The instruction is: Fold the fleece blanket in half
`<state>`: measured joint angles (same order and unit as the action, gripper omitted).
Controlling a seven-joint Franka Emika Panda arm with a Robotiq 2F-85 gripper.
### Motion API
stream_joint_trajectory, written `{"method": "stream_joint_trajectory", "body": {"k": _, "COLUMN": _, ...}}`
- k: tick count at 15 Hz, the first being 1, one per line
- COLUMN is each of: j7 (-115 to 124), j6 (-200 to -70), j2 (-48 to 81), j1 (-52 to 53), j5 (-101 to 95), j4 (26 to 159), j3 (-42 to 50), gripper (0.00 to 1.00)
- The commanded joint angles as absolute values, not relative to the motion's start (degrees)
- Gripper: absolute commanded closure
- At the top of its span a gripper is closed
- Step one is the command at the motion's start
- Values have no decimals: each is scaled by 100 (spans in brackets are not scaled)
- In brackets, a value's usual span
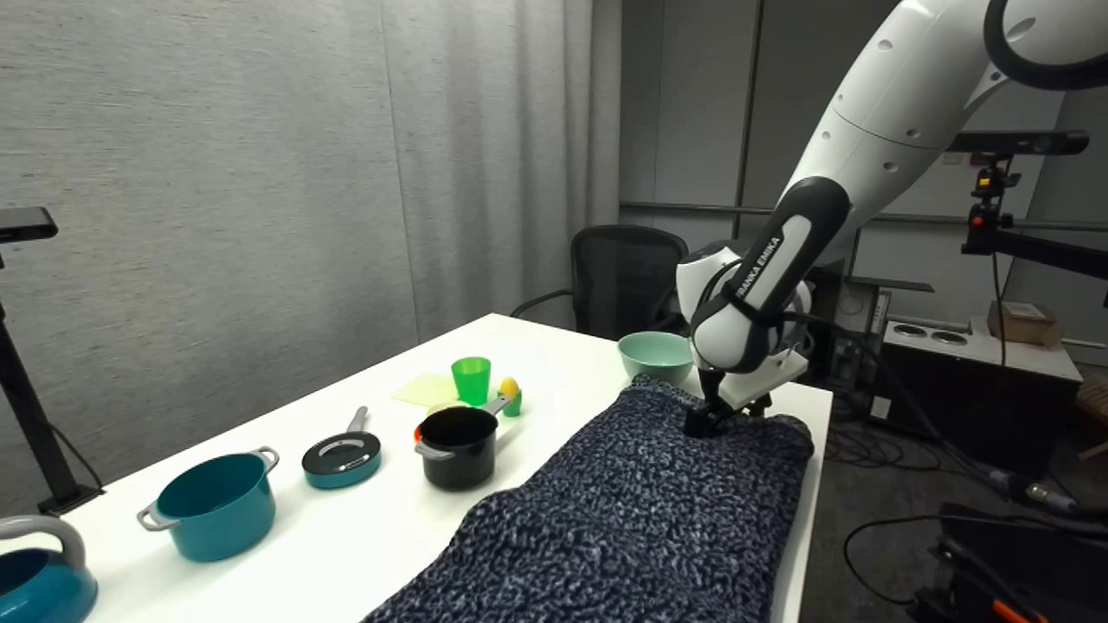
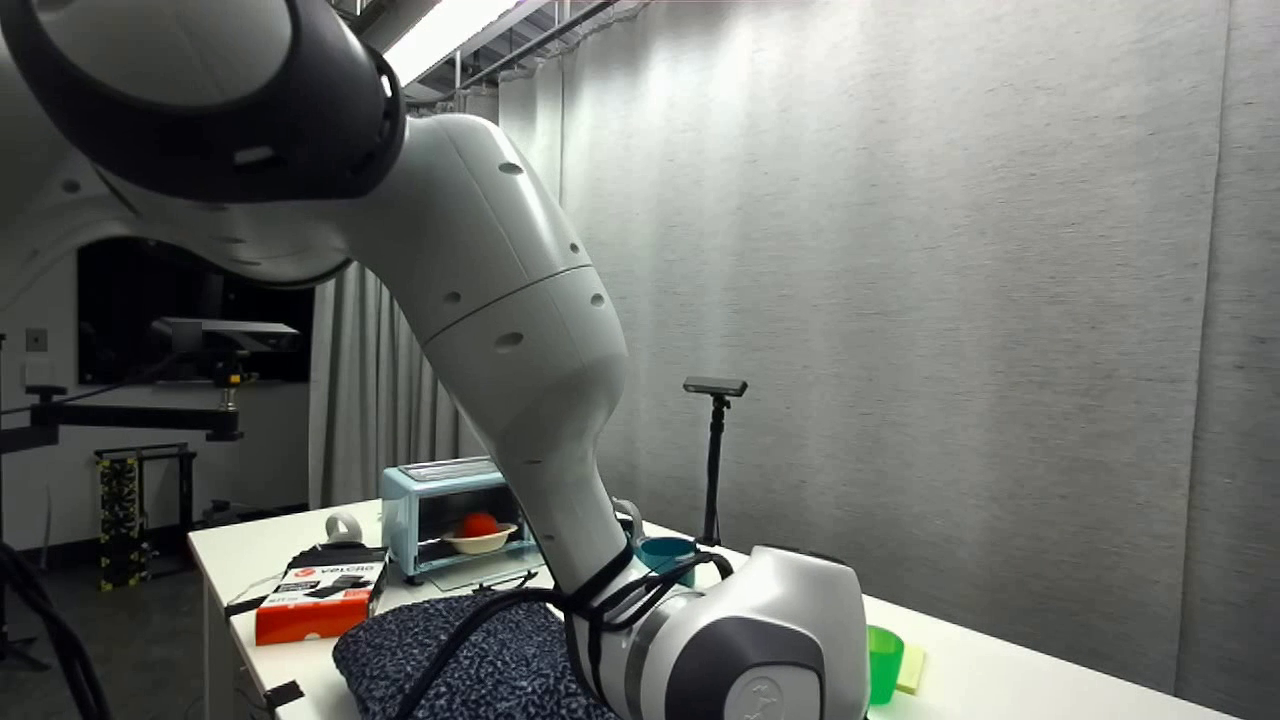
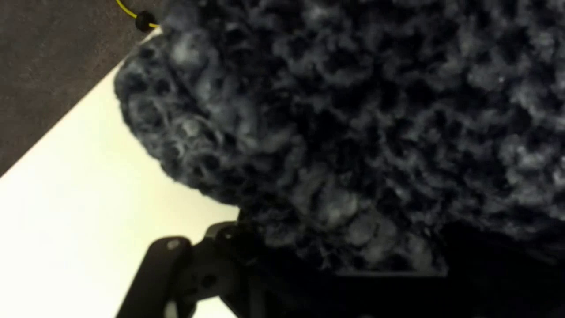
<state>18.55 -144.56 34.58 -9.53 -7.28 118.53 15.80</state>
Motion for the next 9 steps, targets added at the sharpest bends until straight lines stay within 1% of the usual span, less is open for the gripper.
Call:
{"method": "stream_joint_trajectory", "body": {"k": 1, "j7": 2059, "j6": -14454, "j2": 3714, "j1": -897, "j5": -428, "j4": 11625, "j3": 1573, "gripper": 26}}
{"method": "stream_joint_trajectory", "body": {"k": 6, "j7": 1644, "j6": -14428, "j2": 3347, "j1": -1132, "j5": -409, "j4": 11692, "j3": 1657, "gripper": 65}}
{"method": "stream_joint_trajectory", "body": {"k": 8, "j7": 1510, "j6": -14399, "j2": 3218, "j1": -1153, "j5": -481, "j4": 11720, "j3": 1669, "gripper": 79}}
{"method": "stream_joint_trajectory", "body": {"k": 9, "j7": 1437, "j6": -14374, "j2": 3124, "j1": -1118, "j5": -570, "j4": 11761, "j3": 1696, "gripper": 88}}
